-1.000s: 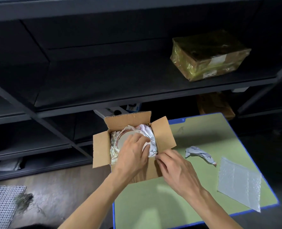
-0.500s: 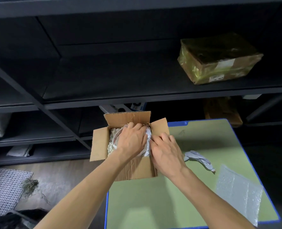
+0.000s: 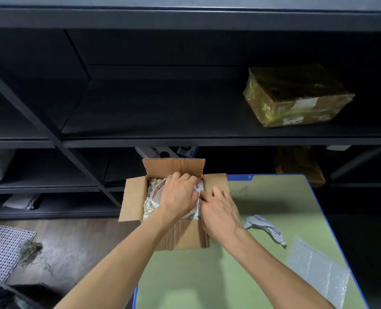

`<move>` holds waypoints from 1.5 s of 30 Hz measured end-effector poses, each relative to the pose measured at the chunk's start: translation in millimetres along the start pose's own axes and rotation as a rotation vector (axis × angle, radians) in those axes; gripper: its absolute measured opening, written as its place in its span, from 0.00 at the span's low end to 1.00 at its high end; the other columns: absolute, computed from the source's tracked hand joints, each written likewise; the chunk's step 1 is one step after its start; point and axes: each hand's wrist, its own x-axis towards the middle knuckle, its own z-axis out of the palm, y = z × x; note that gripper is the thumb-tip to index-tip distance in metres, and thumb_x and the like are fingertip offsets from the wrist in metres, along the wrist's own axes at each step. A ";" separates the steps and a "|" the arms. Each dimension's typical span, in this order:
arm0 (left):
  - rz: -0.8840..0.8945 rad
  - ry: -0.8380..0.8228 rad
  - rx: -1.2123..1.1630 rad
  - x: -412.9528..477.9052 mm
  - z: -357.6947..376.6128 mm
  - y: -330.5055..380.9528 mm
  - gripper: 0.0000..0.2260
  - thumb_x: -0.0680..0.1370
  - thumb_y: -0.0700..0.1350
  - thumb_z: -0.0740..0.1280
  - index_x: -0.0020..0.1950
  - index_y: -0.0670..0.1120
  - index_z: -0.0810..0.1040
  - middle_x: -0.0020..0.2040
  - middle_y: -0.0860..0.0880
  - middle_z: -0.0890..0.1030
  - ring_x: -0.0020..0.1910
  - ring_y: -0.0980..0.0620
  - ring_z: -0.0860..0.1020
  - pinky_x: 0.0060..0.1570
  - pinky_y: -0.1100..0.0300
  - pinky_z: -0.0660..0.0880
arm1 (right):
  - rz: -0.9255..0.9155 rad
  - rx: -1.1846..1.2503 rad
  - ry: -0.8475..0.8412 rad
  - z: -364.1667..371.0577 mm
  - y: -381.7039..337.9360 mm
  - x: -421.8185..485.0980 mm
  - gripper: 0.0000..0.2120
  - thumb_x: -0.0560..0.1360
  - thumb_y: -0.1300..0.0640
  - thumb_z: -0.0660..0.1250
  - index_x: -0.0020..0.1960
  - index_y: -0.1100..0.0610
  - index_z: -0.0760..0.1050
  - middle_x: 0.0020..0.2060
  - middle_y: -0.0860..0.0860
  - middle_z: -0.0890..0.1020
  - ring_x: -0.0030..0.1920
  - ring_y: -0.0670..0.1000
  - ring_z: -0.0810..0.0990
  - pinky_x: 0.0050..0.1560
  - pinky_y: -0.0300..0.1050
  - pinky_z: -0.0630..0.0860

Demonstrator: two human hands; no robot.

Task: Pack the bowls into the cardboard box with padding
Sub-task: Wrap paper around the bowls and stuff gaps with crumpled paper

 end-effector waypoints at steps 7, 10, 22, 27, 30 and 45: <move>-0.072 0.054 -0.135 -17.5 4.5 -2.7 0.18 0.75 0.61 0.57 0.48 0.51 0.80 0.53 0.53 0.82 0.57 0.47 0.74 0.53 0.50 0.72 | 0.007 -0.001 -0.047 -3.1 -6.1 3.7 0.11 0.69 0.61 0.67 0.47 0.52 0.84 0.46 0.49 0.80 0.53 0.56 0.71 0.48 0.48 0.65; -0.084 0.046 -0.122 -20.2 1.9 -3.1 0.17 0.74 0.60 0.59 0.50 0.52 0.80 0.55 0.53 0.81 0.58 0.47 0.74 0.53 0.50 0.71 | -0.027 -0.012 -0.049 -5.7 -4.8 3.6 0.11 0.69 0.62 0.66 0.48 0.54 0.84 0.47 0.50 0.79 0.54 0.56 0.71 0.49 0.49 0.65; -0.169 0.092 -0.253 -31.3 7.5 3.2 0.15 0.73 0.54 0.60 0.50 0.48 0.80 0.50 0.47 0.74 0.48 0.45 0.73 0.48 0.51 0.73 | -0.052 0.006 -0.028 -4.2 -5.7 3.4 0.15 0.72 0.62 0.64 0.55 0.58 0.84 0.53 0.53 0.79 0.58 0.58 0.71 0.52 0.50 0.67; -0.207 0.057 -0.327 -35.1 0.5 9.3 0.17 0.72 0.59 0.60 0.51 0.50 0.79 0.43 0.51 0.81 0.43 0.49 0.79 0.45 0.51 0.76 | -0.069 0.008 -0.004 -6.5 0.8 -4.0 0.13 0.66 0.64 0.68 0.49 0.56 0.84 0.50 0.52 0.79 0.53 0.58 0.73 0.50 0.51 0.70; -0.203 0.089 -0.369 -36.5 2.6 10.8 0.16 0.72 0.56 0.61 0.50 0.49 0.80 0.43 0.52 0.82 0.42 0.50 0.79 0.45 0.51 0.76 | -0.057 0.031 0.028 -5.1 4.7 -8.8 0.11 0.60 0.65 0.69 0.42 0.56 0.82 0.44 0.51 0.80 0.47 0.57 0.73 0.44 0.51 0.72; -0.362 0.129 -0.532 -35.7 7.6 13.1 0.08 0.76 0.36 0.62 0.44 0.48 0.78 0.39 0.55 0.80 0.39 0.55 0.77 0.40 0.56 0.75 | -0.070 0.046 0.018 0.0 6.9 -11.7 0.11 0.66 0.65 0.65 0.45 0.55 0.80 0.44 0.50 0.78 0.46 0.57 0.72 0.42 0.51 0.71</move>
